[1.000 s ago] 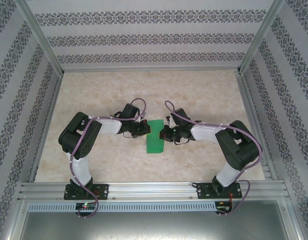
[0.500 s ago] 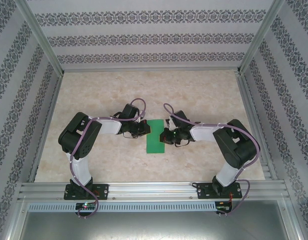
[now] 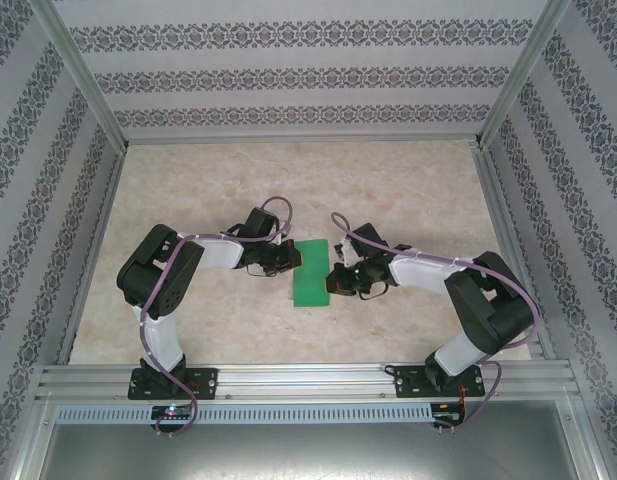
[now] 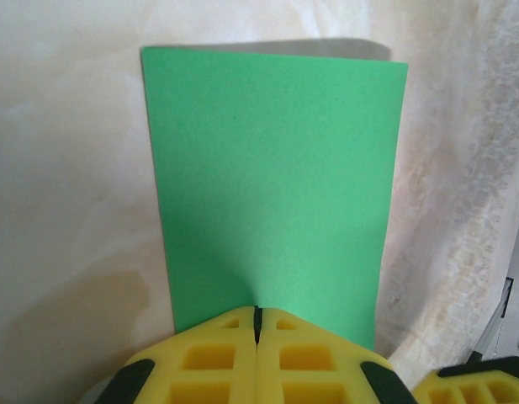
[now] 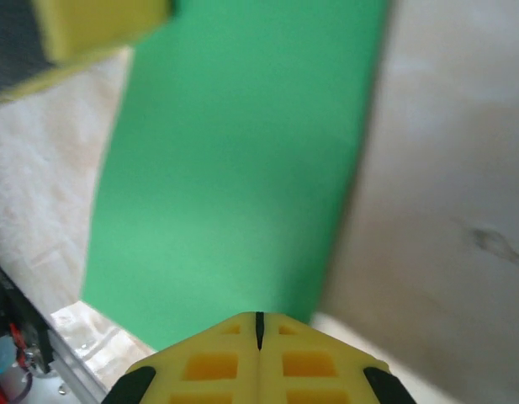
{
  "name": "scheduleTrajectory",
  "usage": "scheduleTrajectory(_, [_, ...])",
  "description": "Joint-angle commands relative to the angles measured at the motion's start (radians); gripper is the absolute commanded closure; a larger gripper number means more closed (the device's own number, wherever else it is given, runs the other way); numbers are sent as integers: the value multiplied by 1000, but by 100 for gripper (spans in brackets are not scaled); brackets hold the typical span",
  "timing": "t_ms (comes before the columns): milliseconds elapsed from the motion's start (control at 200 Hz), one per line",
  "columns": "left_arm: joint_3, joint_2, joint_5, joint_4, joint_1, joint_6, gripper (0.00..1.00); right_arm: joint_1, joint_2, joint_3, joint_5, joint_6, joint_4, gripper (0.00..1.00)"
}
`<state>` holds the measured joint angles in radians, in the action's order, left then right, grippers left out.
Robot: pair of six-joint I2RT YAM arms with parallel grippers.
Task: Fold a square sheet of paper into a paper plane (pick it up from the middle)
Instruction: Fold the square sheet of paper in half at the center of the table, then move the square sheet of paper to the center of the table.
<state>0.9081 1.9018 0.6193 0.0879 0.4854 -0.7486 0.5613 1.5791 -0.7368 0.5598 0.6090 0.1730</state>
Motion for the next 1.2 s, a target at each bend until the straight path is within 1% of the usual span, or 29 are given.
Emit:
scheduleTrajectory(0, [-94,131,-186,-295,12,-3,100,25,41,-65,26,-5,-31,100])
scheduleTrajectory(150, [-95,132,-182,-294,12,-4,100,48,134,-96,42,18,-84,100])
scheduleTrajectory(335, [-93,137,-184,-294,12,-7,100,55,156,-47,53,-11,-109,100])
scheduleTrajectory(540, [-97,144,-176,-279,11,-17,100,54,74,81,49,-77,-102,100])
scheduleTrajectory(714, [-89,138,-182,-292,10,-11,100,48,-31,199,39,-73,-98,100])
scheduleTrajectory(804, [-81,131,-189,-304,9,-5,100,46,-78,233,28,-66,-81,100])
scheduleTrajectory(919, [-65,106,-194,-323,1,12,100,38,-151,212,14,-56,-55,100])
scheduleTrajectory(1044, [-31,40,-202,-373,-21,47,100,37,-235,151,-23,-36,-87,100])
scheduleTrajectory(1119, [-24,-13,-203,-390,-41,55,100,34,-246,117,-49,-26,-111,100])
scheduleTrajectory(1199, [-33,-63,-206,-391,-62,49,100,30,-221,77,-72,-29,-125,100])
